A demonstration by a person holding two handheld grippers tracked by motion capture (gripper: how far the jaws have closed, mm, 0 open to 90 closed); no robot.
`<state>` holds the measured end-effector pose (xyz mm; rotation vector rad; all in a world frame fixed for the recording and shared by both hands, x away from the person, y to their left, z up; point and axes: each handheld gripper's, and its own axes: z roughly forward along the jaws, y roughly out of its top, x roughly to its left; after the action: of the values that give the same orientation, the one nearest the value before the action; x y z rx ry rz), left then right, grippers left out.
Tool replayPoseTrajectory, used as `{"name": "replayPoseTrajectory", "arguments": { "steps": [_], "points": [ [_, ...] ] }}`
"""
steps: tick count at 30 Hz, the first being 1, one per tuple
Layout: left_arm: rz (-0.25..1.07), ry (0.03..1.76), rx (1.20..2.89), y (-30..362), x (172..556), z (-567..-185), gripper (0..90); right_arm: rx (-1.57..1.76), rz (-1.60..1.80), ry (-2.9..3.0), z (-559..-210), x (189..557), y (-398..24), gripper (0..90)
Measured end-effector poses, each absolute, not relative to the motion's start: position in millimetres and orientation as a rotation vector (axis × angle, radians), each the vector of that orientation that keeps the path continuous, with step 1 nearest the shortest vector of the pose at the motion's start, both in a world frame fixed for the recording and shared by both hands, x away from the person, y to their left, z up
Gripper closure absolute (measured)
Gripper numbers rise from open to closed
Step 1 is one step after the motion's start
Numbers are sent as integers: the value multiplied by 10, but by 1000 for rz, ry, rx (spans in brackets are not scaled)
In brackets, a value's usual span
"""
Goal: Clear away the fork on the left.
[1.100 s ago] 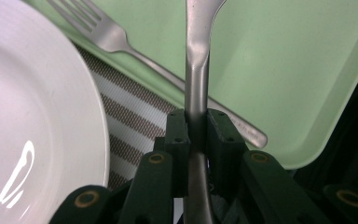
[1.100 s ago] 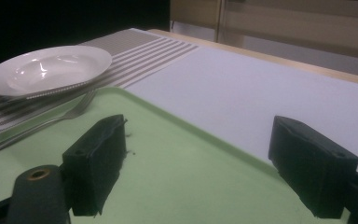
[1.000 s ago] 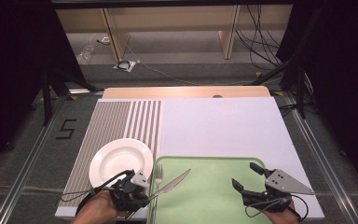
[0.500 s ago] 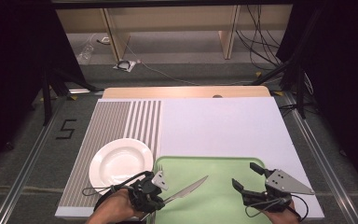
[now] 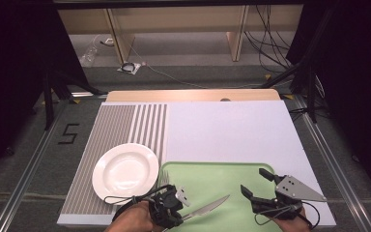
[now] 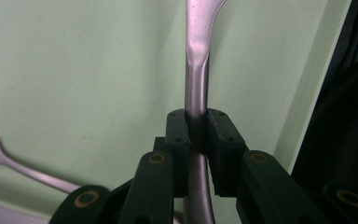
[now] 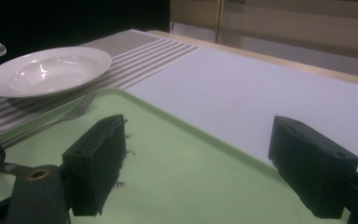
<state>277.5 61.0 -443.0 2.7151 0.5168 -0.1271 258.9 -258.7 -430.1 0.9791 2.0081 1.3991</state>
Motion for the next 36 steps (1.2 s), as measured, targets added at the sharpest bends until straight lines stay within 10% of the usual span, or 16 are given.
{"name": "replayPoseTrajectory", "arguments": {
  "steps": [29,36],
  "points": [
    [-163,543,2758,481,2684,-4579,772,972,1400,2009,-4303,2588,-2581,197],
    [-121,503,2656,439,2655,-4495,497,971,1408,2006,-4304,2590,-2580,197]
  ]
}}
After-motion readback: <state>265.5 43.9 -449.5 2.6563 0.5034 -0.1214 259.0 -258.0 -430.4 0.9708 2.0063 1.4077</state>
